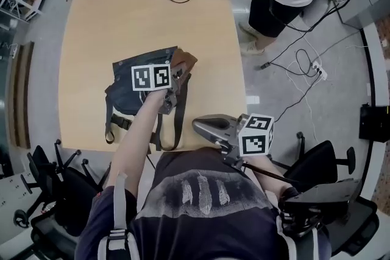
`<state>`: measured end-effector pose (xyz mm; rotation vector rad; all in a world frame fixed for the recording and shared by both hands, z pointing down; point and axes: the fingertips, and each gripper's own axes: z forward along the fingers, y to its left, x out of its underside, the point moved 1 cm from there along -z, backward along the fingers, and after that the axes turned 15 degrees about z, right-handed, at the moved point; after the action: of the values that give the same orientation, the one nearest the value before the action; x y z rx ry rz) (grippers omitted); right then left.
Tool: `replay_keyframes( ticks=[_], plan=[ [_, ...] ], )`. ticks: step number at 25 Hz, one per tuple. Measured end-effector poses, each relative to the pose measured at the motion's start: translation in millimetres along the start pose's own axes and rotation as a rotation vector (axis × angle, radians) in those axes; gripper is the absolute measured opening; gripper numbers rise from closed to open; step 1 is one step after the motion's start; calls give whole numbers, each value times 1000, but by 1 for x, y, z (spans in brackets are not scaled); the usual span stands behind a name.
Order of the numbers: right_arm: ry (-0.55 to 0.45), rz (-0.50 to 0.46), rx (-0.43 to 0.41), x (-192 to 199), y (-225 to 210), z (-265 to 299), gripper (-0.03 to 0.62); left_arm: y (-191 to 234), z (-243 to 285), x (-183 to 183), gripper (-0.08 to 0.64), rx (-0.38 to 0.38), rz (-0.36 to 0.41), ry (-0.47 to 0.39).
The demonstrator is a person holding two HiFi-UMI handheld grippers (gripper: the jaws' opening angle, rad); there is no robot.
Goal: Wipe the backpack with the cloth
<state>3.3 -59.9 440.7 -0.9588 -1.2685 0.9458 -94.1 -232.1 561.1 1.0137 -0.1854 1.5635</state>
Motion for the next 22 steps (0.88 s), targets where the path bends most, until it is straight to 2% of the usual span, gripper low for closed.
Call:
replay_keyframes(
  ticks=[2, 3, 4, 7, 10, 13, 14, 19, 22],
  plan=[
    [26, -2, -4, 3, 1, 6, 2, 23, -11, 14, 57, -85, -40, -7],
    [38, -3, -6, 4, 2, 10, 2, 33, -16, 21, 57, -129, -32, 6],
    [50, -5, -9, 5, 3, 13, 2, 42, -21, 29, 57, -176, 19, 44],
    [83, -9, -18, 9, 7, 23, 2, 54, -35, 53, 57, -275, 249, 168],
    [121, -17, -29, 13, 10, 34, 2, 58, -48, 62, 57, -325, 345, 197],
    [152, -23, -43, 18, 14, 43, 2, 60, -57, 71, 57, -374, 491, 257],
    [160, -25, -44, 19, 14, 45, 2, 63, -61, 76, 57, -392, 517, 273],
    [195, -36, -58, 24, 18, 58, 2, 97, -100, 99, 57, -505, 531, 290],
    [206, -37, -64, 27, 18, 63, 2, 118, -128, 116, 57, -557, 474, 265]
  ],
)
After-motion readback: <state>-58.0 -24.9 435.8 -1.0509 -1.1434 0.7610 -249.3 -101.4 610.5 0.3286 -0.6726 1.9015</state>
